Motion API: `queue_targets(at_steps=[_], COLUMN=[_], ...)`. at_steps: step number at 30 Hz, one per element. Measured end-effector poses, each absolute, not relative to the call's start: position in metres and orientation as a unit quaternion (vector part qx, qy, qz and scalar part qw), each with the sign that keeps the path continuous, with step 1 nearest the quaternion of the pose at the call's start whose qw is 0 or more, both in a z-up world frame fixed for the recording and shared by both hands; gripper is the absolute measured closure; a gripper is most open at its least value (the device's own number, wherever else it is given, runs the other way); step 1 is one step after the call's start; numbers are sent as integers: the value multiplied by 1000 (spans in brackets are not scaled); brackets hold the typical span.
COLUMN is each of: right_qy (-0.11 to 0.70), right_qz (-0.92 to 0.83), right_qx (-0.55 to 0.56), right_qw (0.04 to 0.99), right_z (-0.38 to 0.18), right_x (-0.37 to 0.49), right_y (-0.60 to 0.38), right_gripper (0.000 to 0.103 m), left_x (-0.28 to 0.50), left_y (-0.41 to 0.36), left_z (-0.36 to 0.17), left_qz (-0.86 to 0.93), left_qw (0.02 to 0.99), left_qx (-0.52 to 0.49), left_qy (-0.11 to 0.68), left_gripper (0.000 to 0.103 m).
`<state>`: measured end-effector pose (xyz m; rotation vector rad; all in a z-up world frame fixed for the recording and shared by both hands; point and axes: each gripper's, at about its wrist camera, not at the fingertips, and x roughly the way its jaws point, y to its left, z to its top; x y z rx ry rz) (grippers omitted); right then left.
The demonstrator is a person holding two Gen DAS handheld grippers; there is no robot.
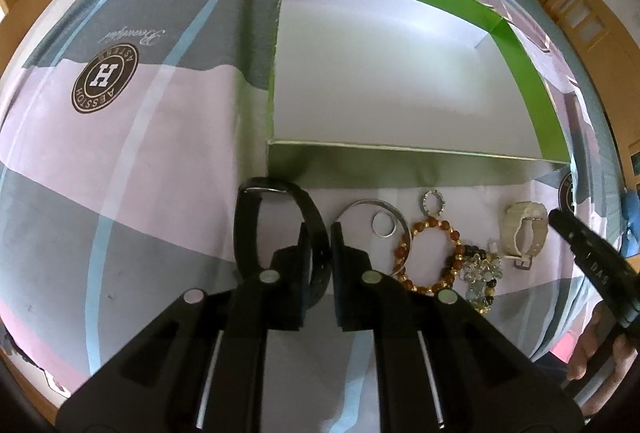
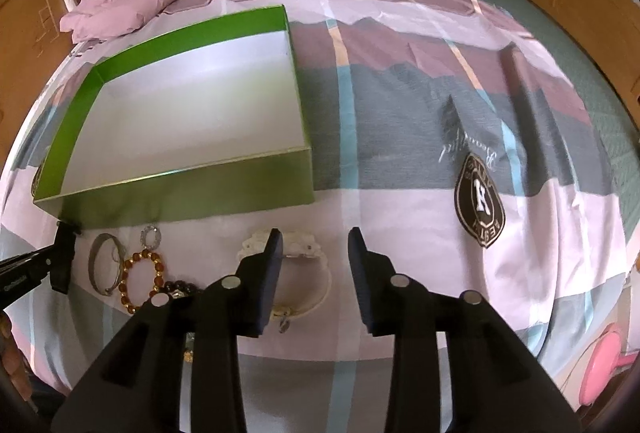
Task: Organize jewelry
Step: 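Close the left tool on the black-strap watch while the right tool holds the white watch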
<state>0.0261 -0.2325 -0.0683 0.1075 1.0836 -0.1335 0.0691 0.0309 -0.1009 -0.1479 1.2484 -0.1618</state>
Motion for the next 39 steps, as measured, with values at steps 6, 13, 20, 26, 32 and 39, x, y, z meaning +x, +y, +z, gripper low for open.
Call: queue_targets(at_steps=[6, 13, 20, 26, 32, 39], right_qy=[543, 553, 560, 546, 552, 565], right_qz=[-62, -67, -50, -43, -53, -61], right_qx=[63, 80, 68, 57, 62, 64], right_qw=[835, 826, 824, 835, 830, 820], right_z=[-86, -93, -98, -89, -91, -99], right_x=[29, 32, 34, 31, 35, 37], right_y=[-241, -248, -241, -235, -238, -240], right_gripper=[68, 68, 92, 95, 95, 88], left_x=[73, 75, 74, 77, 79, 78], left_y=[24, 27, 23, 15, 17, 9], left_z=[-114, -121, -127, -122, -127, -134], left_qz=[-74, -64, -63, -74, -73, -66], left_qw=[792, 788, 785, 792, 788, 786], left_qx=[-65, -68, -57, -62, -60, -40], left_qy=[602, 609, 614, 603, 608, 614], left_gripper=[88, 72, 85, 99, 94, 84])
